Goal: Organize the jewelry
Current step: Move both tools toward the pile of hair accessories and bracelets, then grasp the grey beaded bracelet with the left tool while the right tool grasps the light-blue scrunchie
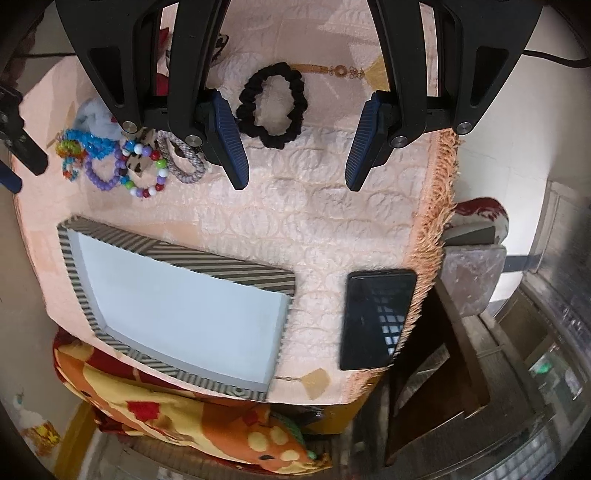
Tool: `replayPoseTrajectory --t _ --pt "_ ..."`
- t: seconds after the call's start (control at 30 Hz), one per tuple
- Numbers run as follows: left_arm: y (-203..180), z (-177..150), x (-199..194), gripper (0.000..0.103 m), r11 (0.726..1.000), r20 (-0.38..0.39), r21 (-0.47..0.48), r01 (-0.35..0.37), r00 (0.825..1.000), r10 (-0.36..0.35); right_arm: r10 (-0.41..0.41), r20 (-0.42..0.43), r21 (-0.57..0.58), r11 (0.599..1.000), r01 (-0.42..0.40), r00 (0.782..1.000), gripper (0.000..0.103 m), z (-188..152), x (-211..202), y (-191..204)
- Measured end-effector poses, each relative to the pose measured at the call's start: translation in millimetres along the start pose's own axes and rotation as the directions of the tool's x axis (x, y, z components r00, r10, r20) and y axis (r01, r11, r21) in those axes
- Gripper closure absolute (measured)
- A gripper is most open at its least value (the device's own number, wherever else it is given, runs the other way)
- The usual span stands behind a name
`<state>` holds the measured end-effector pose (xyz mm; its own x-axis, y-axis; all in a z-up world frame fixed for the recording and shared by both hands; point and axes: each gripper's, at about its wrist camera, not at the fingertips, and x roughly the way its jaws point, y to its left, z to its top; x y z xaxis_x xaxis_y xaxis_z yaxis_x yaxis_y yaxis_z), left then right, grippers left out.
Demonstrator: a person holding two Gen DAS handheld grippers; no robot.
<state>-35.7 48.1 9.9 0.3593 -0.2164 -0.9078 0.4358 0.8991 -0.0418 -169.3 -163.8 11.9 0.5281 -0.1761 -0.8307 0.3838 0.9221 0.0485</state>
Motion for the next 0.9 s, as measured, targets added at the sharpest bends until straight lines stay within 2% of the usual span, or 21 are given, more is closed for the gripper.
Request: replayPoseTrajectory --t 0.07,0.17,0.33,0.47,0.67,0.73,0.8,0.83,0.87,0.9 --pt "-5.5 2.6 0.6 0.049 0.999 -0.01 0.011 0.032 0.999 -0.032 0.041 -0.022 -0.004 0.999 -0.041 0.999 0.024 -3.8 2.6 -1.8" --pt "-13.6 6.0 6.7 0.049 0.997 -0.034 0.018 0.077 0.997 -0.076 0.087 -0.048 0.006 0.996 -0.087 0.995 0.026 -10.3 4.6 -5.5" --pt "-26.4 7.5 26.7 0.049 0.988 -0.138 0.038 0.151 0.98 -0.145 0.094 -0.06 0.02 0.995 -0.093 0.994 0.026 -19.7 7.2 -7.0" --pt "-36.2 11.4 35.0 0.049 0.983 -0.171 0.089 0.159 0.975 -0.142 0.101 -0.066 0.027 0.995 -0.1 0.993 0.026 -19.4 7.9 -8.0" --pt "-53.2 15.7 48.9 0.049 0.964 -0.254 0.161 0.211 0.953 -0.167 0.12 -0.074 0.04 0.992 -0.118 0.99 0.026 -15.0 8.6 -10.6" --pt "-60.1 14.9 54.4 0.049 0.957 -0.278 0.201 0.21 0.949 -0.15 0.125 -0.069 0.041 0.992 -0.123 0.99 0.026 -13.2 8.6 -11.1" --pt "-66.1 13.4 56.4 0.059 0.948 -0.282 0.239 0.208 0.95 -0.138 0.125 -0.071 0.036 0.992 -0.122 0.99 0.026 -12.8 8.7 -10.8" --pt "-68.1 13.3 56.7 0.073 0.945 -0.283 0.25 0.211 0.949 -0.137 0.125 -0.07 0.034 0.992 -0.123 0.99 0.026 -12.7 8.9 -10.9" --pt "-69.7 13.2 57.2 0.083 0.943 -0.286 0.255 0.215 0.948 -0.139 0.124 -0.069 0.032 0.992 -0.122 0.99 0.026 -13.4 9.3 -11.6" --pt "-70.0 13.3 57.3 0.086 0.942 -0.287 0.249 0.225 0.946 -0.15 0.126 -0.072 0.032 0.992 -0.124 0.989 0.026 -13.7 9.5 -12.1"
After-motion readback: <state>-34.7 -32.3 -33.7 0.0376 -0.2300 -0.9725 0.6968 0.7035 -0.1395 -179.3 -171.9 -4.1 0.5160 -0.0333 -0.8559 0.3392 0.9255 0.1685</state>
